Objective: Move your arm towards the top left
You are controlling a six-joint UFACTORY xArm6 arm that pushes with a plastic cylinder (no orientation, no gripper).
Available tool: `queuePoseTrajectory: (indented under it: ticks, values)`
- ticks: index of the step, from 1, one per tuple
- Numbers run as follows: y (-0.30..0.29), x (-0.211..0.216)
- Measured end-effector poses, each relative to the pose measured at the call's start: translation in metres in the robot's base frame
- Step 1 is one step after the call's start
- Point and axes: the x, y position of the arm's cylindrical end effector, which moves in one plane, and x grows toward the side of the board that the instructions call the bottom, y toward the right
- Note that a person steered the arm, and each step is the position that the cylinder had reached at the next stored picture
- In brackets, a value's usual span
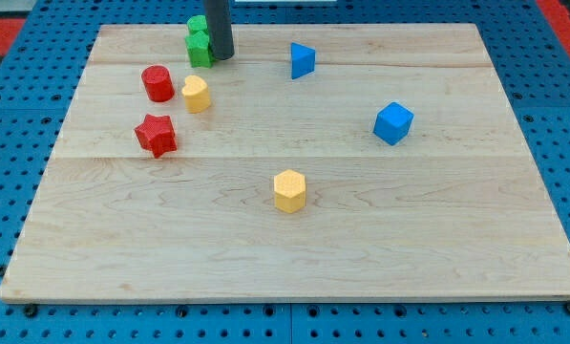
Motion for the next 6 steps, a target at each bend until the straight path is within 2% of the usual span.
queuePoseTrajectory:
  ticks: [1, 2, 3, 4, 5, 6]
  values:
    - [-0.007, 0.002]
    - [-0.065, 0.038]
    - [-0.131, 0.055]
    - [-0.174, 0.036]
    - [-0.192, -0.021]
    - [-0.174, -0.05]
